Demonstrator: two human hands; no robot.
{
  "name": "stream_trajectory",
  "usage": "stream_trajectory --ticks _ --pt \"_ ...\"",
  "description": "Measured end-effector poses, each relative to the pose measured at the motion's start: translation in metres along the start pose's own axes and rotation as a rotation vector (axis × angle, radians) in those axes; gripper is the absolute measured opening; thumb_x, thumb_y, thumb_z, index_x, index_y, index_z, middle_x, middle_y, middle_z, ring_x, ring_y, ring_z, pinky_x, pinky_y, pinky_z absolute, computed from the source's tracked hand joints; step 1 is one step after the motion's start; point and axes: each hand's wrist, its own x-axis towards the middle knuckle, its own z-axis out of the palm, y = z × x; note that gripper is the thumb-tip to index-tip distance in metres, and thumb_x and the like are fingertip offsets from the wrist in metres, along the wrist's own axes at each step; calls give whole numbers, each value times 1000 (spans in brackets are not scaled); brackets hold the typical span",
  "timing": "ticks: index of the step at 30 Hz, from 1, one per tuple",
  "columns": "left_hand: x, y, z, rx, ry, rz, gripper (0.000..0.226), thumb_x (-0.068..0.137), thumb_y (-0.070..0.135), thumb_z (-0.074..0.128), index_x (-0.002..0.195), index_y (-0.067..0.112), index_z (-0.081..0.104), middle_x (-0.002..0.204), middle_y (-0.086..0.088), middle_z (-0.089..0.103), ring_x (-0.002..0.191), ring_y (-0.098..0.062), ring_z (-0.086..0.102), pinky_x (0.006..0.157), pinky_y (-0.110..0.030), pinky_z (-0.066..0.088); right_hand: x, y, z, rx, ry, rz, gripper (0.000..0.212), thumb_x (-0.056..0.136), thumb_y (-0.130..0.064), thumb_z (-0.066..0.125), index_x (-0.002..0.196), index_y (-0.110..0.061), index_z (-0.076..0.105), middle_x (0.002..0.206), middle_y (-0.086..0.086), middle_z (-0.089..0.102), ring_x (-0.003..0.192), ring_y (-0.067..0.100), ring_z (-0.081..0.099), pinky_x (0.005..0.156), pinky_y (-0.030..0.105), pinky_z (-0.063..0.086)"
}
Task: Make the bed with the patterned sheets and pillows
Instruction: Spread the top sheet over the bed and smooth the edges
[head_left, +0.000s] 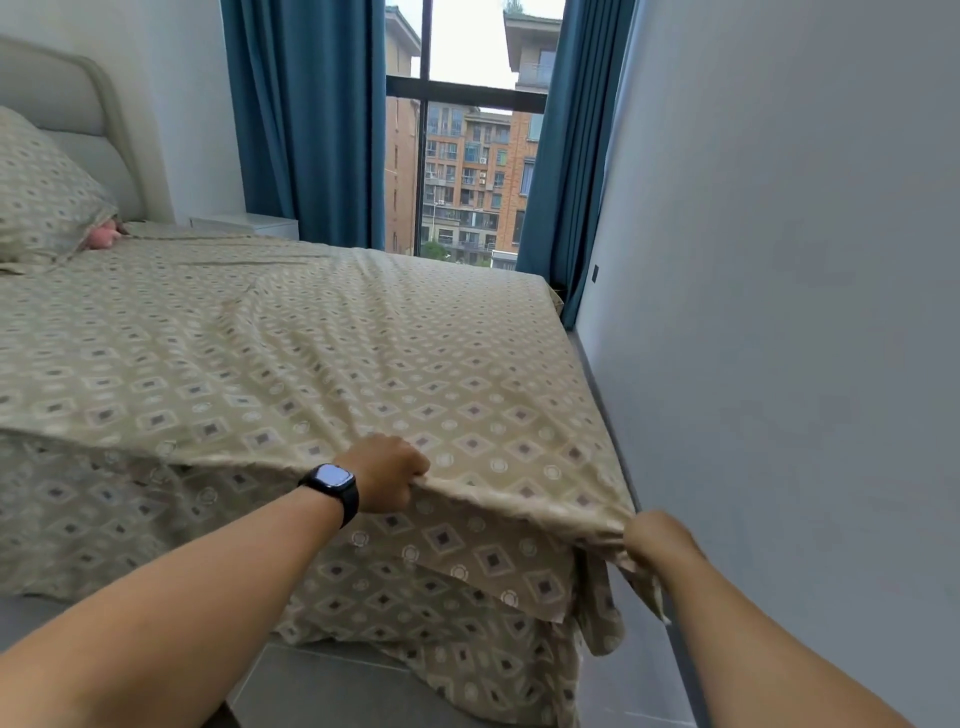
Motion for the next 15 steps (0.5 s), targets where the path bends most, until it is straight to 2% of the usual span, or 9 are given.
stream_trajectory --ticks 3,5,7,8,9,10,12,14,15 --pt "0 -3 1 -103 -64 -26 17 64 4 45 63 18 34 62 -3 38 58 -23 31 57 -37 26 -7 -6 7 -128 -126 -116 35 102 -13 41 128 1 61 122 18 62 110 33 60 85 33 44" --pt "-2 -2 0 -141 -135 -48 17 67 5 46 65 18 36 63 -2 38 58 -22 29 56 -36 24 -16 -12 12 -258 -201 -168 30 103 -13 41 116 1 64 102 11 62 97 27 53 79 29 41" --pt "-2 3 1 -186 -209 -80 11 77 11 51 72 19 48 70 -2 49 62 -22 37 58 -34 31 -16 -15 16 -230 -219 -165 20 101 -11 47 104 0 63 80 2 49 92 23 49 78 27 39" --pt "-3 7 1 -197 -270 -73 4 84 18 55 81 19 57 80 -2 58 68 -21 45 63 -34 38 -14 -17 17 -216 -196 -162 16 100 -10 48 97 -2 62 76 0 45 90 23 51 77 27 40" --pt "-3 10 1 -209 -353 -69 11 90 27 57 94 19 63 93 -1 64 78 -20 53 71 -33 44 -16 -19 15 -200 -177 -148 16 98 -10 49 87 -3 58 75 1 45 86 23 54 76 28 41" --pt "-3 12 3 -219 -441 -78 23 93 38 57 105 20 66 105 0 67 89 -20 58 79 -34 48 -17 -22 14 -183 -155 -140 17 96 -12 48 82 -6 56 78 3 49 85 23 57 75 29 43" --pt "-1 13 7 -230 -508 -98 40 94 55 53 110 22 68 110 2 69 99 -19 63 87 -36 51 -23 -29 9 -126 -104 -121 20 91 -22 49 103 -8 59 99 8 58 101 29 61 83 35 49" --pt "-1 17 7 -272 -414 -82 46 96 59 48 100 19 69 100 1 70 90 -18 64 84 -38 51 -32 -36 1 -27 8 -128 45 92 -30 50 134 -15 48 134 11 49 121 35 54 97 46 47" --pt "-1 20 6 -311 -350 -79 42 98 56 46 95 19 67 94 2 69 84 -17 62 81 -37 51 -39 -42 -6 2 67 -166 49 93 -31 49 140 -17 43 140 11 44 123 35 52 100 49 46"
